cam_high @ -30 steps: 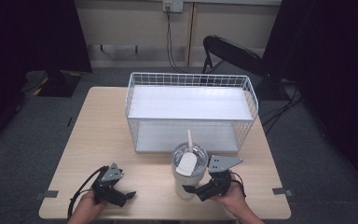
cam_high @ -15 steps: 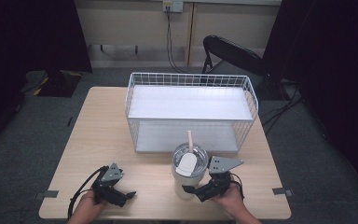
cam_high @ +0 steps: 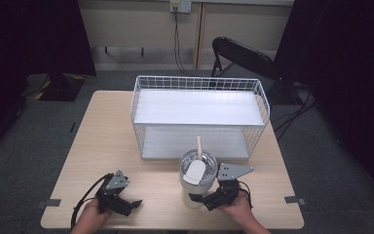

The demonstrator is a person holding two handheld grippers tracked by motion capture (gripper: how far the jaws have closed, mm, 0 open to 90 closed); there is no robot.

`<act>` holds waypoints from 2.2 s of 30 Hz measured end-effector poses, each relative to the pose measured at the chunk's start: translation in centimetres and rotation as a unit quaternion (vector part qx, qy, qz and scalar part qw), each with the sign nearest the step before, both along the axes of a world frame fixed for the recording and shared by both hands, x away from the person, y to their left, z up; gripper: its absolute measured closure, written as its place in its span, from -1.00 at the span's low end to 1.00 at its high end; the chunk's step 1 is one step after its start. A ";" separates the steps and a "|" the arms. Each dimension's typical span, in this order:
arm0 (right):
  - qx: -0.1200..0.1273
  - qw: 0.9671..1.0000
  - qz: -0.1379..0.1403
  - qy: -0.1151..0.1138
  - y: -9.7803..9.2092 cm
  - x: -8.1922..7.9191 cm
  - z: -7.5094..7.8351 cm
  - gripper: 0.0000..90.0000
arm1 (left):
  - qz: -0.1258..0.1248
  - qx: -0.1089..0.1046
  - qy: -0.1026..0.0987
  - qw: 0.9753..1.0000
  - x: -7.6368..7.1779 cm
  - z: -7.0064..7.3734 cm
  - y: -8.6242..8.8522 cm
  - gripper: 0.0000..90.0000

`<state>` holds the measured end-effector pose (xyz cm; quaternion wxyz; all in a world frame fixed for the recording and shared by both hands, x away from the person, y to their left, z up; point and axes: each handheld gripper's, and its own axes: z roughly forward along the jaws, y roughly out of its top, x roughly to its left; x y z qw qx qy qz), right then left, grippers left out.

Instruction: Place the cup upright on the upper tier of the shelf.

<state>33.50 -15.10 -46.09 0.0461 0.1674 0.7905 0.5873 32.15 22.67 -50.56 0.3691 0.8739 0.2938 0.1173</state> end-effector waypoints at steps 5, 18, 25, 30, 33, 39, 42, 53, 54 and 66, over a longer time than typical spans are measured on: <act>-0.005 1.000 -0.010 -0.002 0.6 -0.1 0.4 -0.86 | 0.000 0.000 0.000 1.000 0.0 0.0 0.0 -1.00; -0.003 0.999 -0.026 -0.023 0.3 -0.5 0.8 -0.80 | 0.001 -0.001 -0.001 1.000 0.0 0.0 0.0 -1.00; 0.014 0.999 -0.035 -0.039 -0.3 -0.5 1.9 -0.79 | 0.001 -0.001 -0.001 1.000 0.0 0.0 0.0 -1.00; 0.023 0.998 -0.041 -0.038 -0.8 -0.1 2.9 -0.79 | 0.001 -0.001 -0.001 1.000 0.0 0.0 0.0 -1.00; 0.022 0.998 -0.042 -0.036 -0.9 0.1 3.5 -0.79 | 0.001 -0.001 -0.001 1.000 0.0 0.0 0.0 -1.00; 0.024 0.998 -0.042 -0.038 -1.2 0.6 5.0 -0.79 | 0.001 -0.001 -0.001 1.000 0.0 0.0 0.0 -1.00; 0.023 0.998 -0.043 -0.037 -1.3 0.9 5.7 -0.79 | 0.001 -0.001 -0.001 1.000 0.0 0.0 0.0 -1.00; 0.017 0.998 -0.045 -0.032 -1.5 2.0 8.2 -0.79 | 0.001 -0.001 -0.001 1.000 0.0 0.0 0.0 -1.00; 0.016 0.998 -0.045 -0.032 -1.6 2.1 8.4 -0.79 | 0.001 -0.001 -0.001 1.000 0.0 0.0 0.0 -1.00; 0.011 0.998 -0.049 -0.031 -2.1 2.6 10.5 -0.79 | 0.000 0.000 0.000 1.000 0.0 0.0 0.0 -1.00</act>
